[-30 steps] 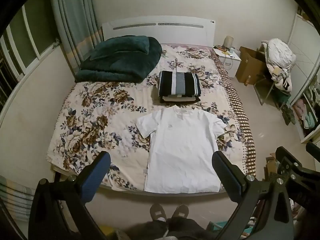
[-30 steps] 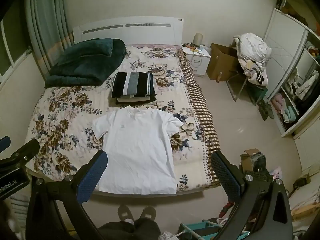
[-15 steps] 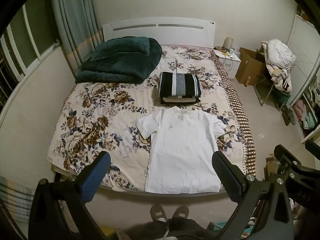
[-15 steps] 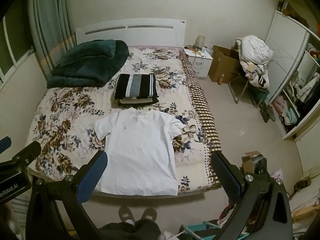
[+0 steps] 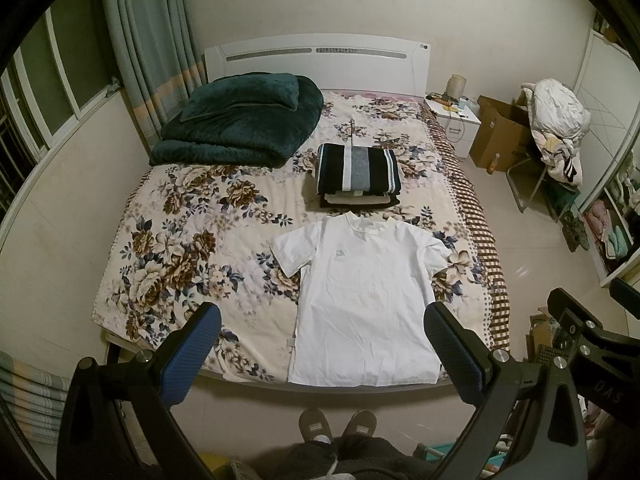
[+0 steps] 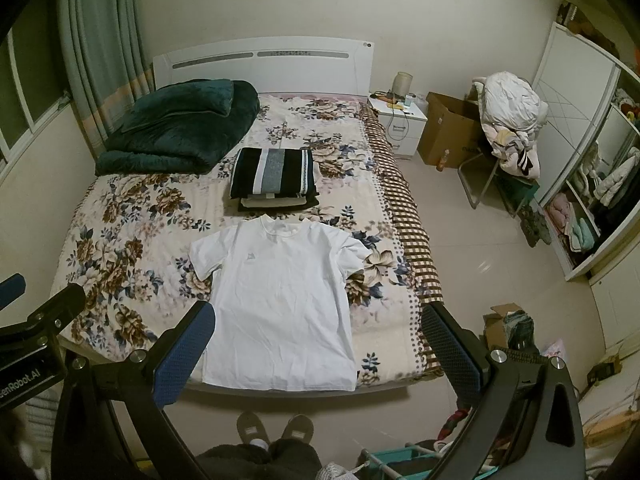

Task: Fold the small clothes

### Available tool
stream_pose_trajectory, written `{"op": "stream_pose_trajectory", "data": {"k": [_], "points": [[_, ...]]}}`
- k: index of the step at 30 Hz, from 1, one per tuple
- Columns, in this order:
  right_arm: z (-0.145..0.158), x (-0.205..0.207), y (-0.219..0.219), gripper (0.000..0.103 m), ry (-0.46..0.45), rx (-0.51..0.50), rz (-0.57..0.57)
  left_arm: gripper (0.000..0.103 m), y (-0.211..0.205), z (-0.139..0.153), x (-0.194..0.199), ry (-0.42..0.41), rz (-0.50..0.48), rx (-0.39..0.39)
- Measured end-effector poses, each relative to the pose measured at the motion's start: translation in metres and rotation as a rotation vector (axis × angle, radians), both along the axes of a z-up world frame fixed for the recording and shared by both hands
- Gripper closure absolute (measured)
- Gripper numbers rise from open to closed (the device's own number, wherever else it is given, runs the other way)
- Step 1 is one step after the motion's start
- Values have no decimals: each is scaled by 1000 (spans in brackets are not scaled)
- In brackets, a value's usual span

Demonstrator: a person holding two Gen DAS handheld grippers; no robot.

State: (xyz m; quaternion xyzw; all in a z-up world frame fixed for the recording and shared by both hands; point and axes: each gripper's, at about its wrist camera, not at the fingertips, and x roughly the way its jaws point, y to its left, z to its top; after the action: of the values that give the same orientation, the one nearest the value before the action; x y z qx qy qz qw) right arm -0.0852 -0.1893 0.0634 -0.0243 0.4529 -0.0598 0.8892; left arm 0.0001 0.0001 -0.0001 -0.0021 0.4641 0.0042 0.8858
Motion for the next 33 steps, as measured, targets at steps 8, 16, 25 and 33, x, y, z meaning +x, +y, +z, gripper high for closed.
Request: {"op": "stream_pose_trajectory", "data": {"k": [8, 16, 25, 33], "points": [[2, -1, 0, 0, -1, 0, 1, 0, 0, 0, 0, 0, 0, -1], [4, -1, 0, 0, -4, 0, 1, 0, 0, 0, 0, -1, 0, -3], [5, -2, -1, 0, -5, 1, 2, 0, 0, 0, 0, -2, -1, -4], [6, -3, -2, 0, -8, 1, 3, 0, 0, 0, 0, -3, 0, -8]]}}
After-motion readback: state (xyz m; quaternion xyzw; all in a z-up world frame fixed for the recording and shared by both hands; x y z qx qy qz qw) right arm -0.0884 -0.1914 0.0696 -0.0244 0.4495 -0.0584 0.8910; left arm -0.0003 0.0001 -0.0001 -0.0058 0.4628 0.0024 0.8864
